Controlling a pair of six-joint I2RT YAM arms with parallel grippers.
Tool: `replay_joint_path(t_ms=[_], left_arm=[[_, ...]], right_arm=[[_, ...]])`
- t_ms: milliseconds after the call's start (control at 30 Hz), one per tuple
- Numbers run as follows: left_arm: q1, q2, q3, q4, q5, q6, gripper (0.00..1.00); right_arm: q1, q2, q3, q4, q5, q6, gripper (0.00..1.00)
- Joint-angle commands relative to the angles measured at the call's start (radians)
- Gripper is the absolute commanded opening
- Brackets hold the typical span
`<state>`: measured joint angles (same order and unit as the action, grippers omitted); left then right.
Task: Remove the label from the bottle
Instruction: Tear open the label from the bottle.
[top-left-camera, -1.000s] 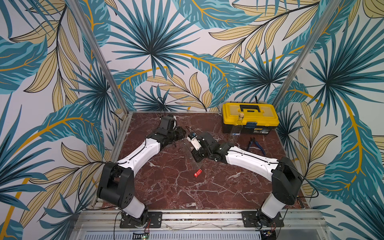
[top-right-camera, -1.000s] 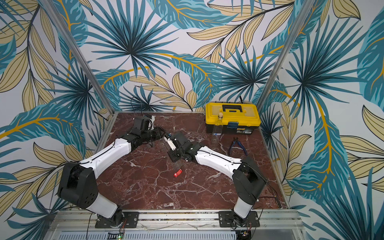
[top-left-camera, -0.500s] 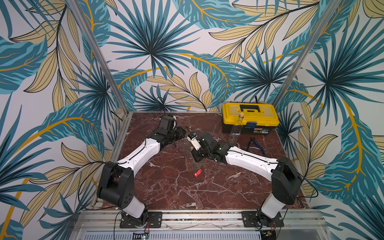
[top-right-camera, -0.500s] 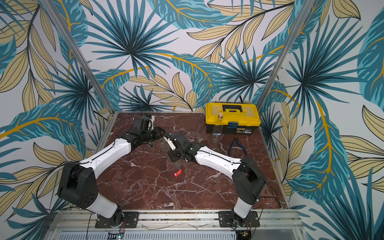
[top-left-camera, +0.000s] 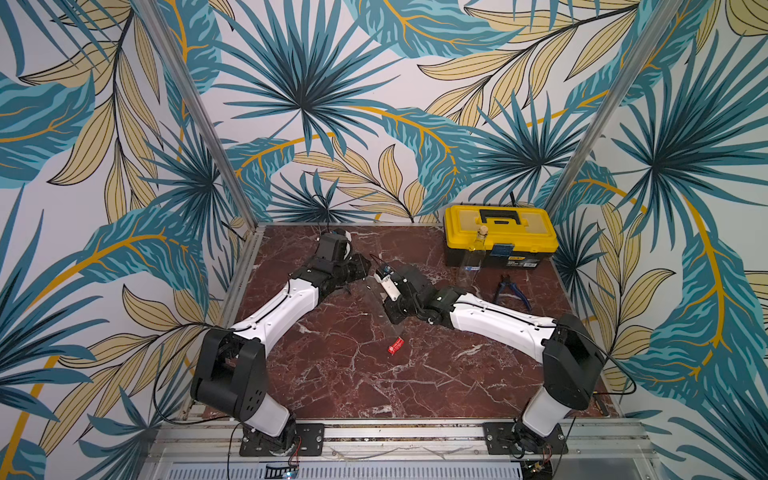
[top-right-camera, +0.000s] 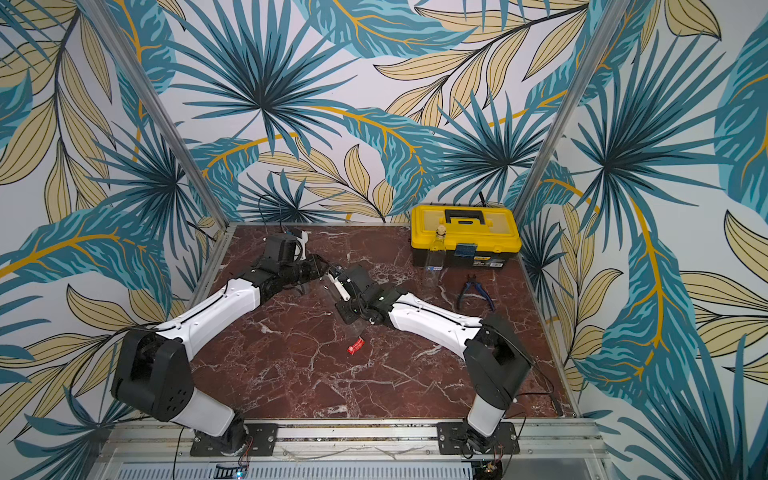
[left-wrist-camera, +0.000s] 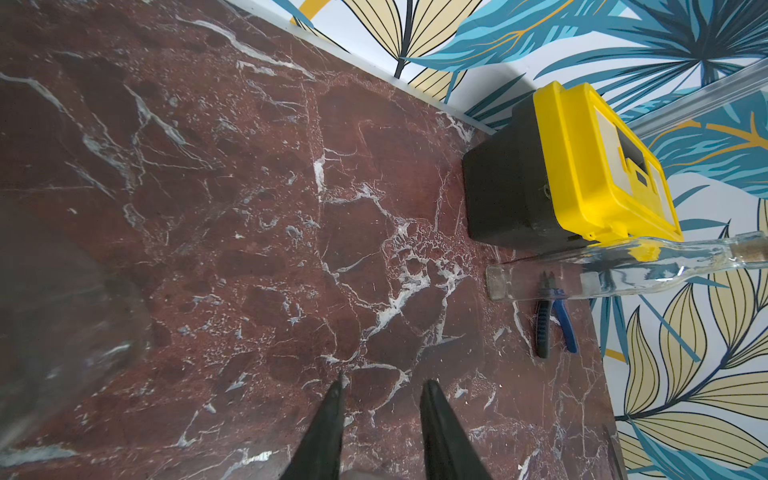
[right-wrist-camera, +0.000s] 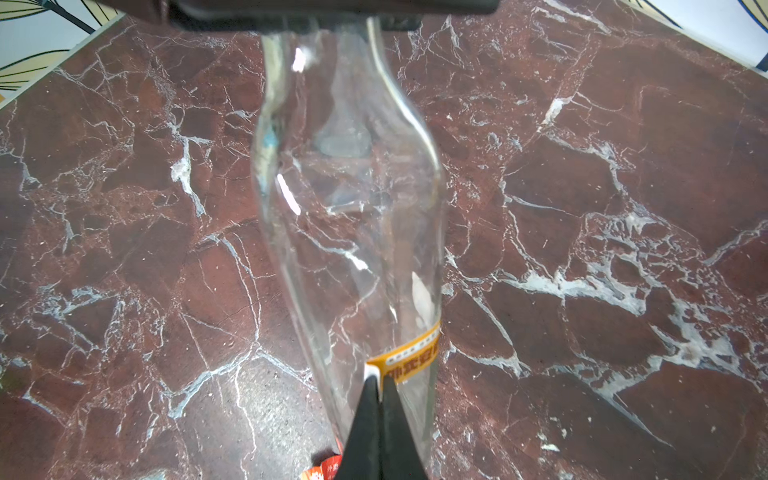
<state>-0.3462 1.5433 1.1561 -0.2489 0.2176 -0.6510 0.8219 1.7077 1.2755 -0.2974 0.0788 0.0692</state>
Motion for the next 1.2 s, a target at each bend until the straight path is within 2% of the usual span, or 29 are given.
replay_joint_path(t_ms=[0, 1167], left_arm=[[0.005, -0.048, -0.013, -0.015, 0.048, 0.024, 0.0], [0.01, -0.051, -0.035, -0.016, 0.089, 0.075, 0.0]], right_arm=[[-0.012, 0.007, -0.002, -0.002, 0.08, -0.011, 0.0], [-0.011, -0.016, -0.009, 0.029, 0.18, -0.046, 0.0]])
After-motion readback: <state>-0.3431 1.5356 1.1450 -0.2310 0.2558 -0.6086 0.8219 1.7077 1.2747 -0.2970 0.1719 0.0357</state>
